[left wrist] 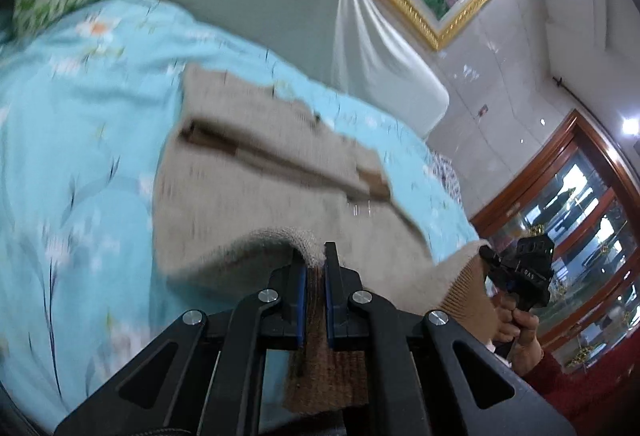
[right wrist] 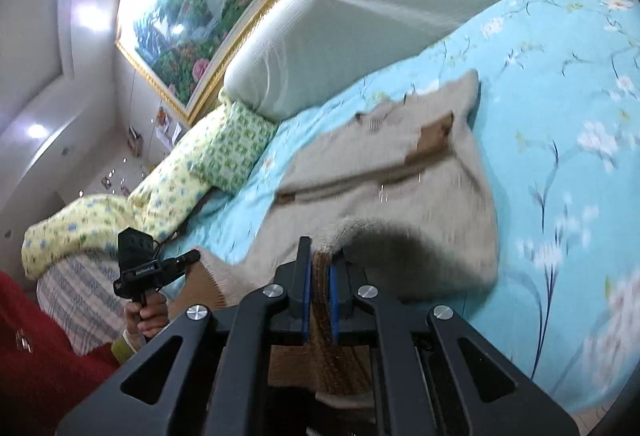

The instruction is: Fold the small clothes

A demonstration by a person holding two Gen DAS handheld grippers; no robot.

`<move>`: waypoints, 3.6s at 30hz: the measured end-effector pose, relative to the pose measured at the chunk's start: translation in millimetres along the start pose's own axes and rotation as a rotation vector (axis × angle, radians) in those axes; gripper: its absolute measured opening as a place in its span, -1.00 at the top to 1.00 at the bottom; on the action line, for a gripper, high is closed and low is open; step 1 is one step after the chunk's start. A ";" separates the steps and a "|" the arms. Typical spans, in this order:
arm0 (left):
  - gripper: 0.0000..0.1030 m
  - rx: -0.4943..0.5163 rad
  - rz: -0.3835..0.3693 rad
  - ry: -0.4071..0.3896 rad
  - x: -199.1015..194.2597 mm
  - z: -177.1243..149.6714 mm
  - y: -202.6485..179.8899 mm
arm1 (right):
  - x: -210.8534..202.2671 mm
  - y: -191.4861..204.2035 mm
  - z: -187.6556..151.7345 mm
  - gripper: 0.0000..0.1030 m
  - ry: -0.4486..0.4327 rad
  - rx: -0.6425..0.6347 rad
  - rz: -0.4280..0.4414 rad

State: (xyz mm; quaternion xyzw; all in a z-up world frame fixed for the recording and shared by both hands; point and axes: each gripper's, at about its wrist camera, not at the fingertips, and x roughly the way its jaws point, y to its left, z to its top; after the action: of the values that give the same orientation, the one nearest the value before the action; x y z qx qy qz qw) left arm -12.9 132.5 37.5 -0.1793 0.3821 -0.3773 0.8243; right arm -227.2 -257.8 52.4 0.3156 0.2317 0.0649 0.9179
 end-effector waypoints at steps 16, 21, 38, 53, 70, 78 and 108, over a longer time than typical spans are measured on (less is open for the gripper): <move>0.90 -0.039 0.091 -0.096 130.7 153.7 54.2 | 106.5 -67.8 145.0 0.84 -0.083 0.055 -0.213; 0.90 -0.082 0.152 -0.068 169.2 173.5 86.7 | 140.5 -99.4 163.3 0.84 -0.052 0.092 -0.280; 0.44 -0.142 0.270 0.083 202.3 166.4 120.5 | 171.6 -129.7 166.7 0.53 0.055 0.100 -0.462; 0.35 0.203 0.154 0.404 266.8 108.8 20.1 | 241.5 -43.4 94.0 0.32 0.434 -0.284 -0.238; 0.28 -0.159 0.312 0.138 252.2 211.3 136.2 | 202.9 -128.5 174.0 0.55 0.076 0.077 -0.565; 0.00 -0.153 0.283 0.117 190.6 143.5 94.6 | 168.0 -72.5 118.2 0.37 0.086 0.032 -0.467; -0.49 -0.540 0.146 0.087 146.7 35.6 101.1 | 124.0 -57.4 9.6 0.22 0.156 0.225 -0.452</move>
State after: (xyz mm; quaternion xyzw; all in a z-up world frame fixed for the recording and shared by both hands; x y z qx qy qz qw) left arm 125.4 87.2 -71.2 -0.3479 0.5158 -0.2089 0.7545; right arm -114.6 -275.7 -23.6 0.3500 0.3720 -0.1437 0.8476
